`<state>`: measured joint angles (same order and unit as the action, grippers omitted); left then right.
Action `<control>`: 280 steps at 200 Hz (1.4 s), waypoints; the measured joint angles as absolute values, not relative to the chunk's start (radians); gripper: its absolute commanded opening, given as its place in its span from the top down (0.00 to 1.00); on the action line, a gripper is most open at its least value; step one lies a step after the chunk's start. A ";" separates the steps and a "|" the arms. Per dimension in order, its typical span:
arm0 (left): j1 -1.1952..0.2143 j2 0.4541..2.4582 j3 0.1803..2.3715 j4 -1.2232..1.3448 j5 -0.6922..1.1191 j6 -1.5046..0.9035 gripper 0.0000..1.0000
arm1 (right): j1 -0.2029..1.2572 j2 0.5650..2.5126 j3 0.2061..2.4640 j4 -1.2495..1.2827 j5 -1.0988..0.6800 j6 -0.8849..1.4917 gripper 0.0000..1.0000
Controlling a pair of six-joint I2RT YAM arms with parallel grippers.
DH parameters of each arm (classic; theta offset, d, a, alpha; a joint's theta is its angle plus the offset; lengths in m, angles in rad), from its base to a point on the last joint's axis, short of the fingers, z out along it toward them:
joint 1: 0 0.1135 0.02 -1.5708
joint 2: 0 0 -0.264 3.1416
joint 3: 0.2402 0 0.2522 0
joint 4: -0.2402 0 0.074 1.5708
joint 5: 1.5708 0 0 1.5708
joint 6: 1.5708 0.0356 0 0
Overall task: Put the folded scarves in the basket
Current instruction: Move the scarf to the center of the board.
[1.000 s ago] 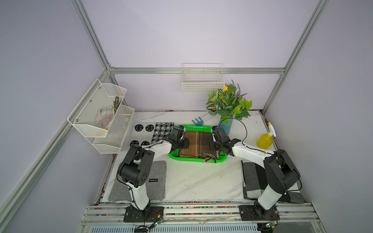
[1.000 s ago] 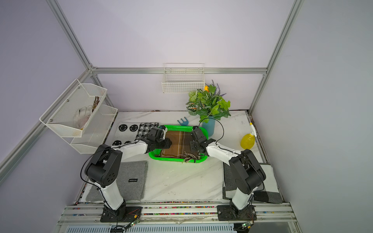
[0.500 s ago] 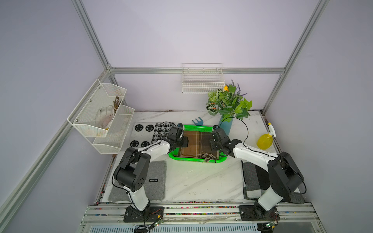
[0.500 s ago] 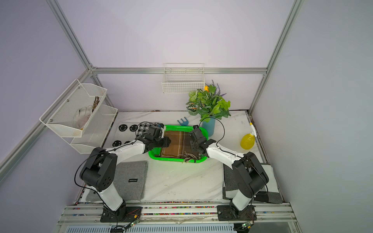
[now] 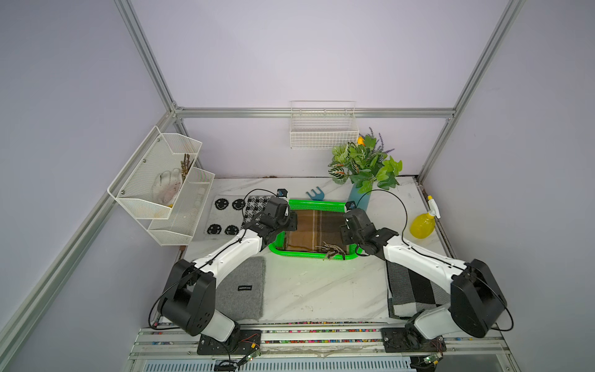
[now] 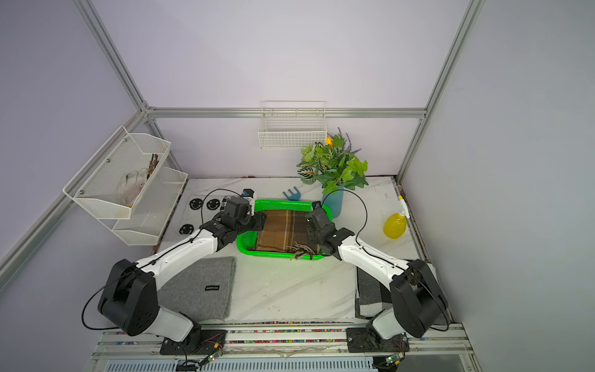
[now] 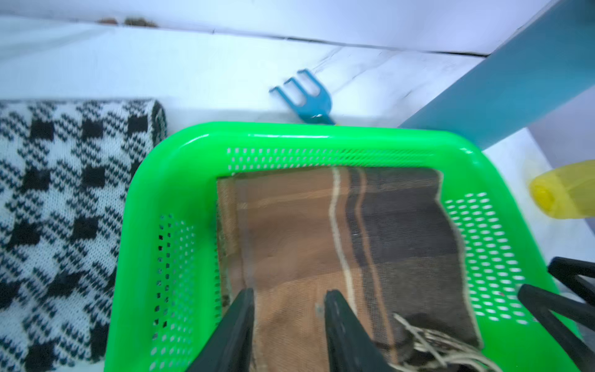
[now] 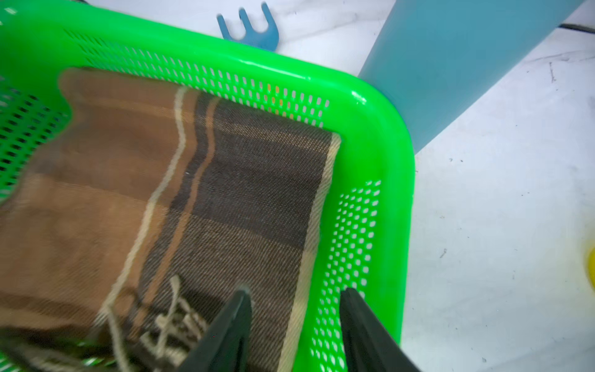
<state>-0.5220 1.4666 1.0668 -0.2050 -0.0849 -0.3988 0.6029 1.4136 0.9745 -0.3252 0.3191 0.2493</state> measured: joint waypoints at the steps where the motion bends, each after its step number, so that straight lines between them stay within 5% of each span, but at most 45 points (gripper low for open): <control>1: -0.528 1.462 1.067 -0.205 -0.089 -0.399 0.59 | 0.603 1.409 0.973 -0.325 0.319 0.249 0.50; 82: -1.035 1.365 1.017 -0.130 -0.128 -0.434 0.60 | 0.595 1.089 0.975 -0.473 0.374 0.275 0.52; 117: -1.208 1.388 1.016 -0.072 -0.142 -0.468 0.49 | 0.551 0.952 0.987 -0.533 0.392 0.287 0.52; 135: -1.234 1.408 0.990 0.028 -0.103 -0.508 0.46 | 0.517 0.925 1.013 -0.580 0.398 0.286 0.51; 152: -1.245 1.480 0.986 0.108 -0.078 -0.547 0.27 | 0.491 0.905 1.032 -0.608 0.402 0.286 0.48; 280: -1.267 2.072 1.251 0.316 -0.010 -0.699 0.16 | 0.473 0.750 0.983 -0.628 0.340 0.284 0.44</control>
<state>-1.2671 2.0716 1.2510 0.3157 -0.0105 -0.6987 0.4728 0.7498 0.9833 -0.6277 0.3401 0.2840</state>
